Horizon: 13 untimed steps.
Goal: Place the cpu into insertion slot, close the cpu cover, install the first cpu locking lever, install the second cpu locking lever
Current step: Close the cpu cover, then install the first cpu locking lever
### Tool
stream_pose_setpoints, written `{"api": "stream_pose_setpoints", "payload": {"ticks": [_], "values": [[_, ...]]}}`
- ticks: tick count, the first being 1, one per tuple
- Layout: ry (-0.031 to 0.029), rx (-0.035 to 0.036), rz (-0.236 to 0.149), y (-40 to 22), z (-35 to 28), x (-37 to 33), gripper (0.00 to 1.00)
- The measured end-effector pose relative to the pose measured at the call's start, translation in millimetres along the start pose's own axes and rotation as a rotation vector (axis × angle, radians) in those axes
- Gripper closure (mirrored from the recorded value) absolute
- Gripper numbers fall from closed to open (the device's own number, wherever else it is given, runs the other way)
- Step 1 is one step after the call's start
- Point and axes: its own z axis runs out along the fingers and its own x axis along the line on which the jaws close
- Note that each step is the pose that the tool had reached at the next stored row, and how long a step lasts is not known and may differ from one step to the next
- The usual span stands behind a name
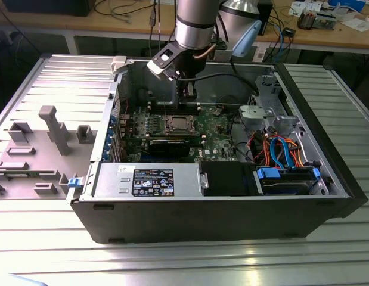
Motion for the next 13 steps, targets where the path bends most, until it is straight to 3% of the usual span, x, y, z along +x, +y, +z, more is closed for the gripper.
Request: {"api": "stream_pose_setpoints", "payload": {"ticks": [10, 13], "values": [[0.0016, -0.0002, 0.000, 0.0, 0.0, 0.0, 0.89], [0.0056, -0.0006, -0.009, 0.0, -0.1, -0.1, 0.89]]}}
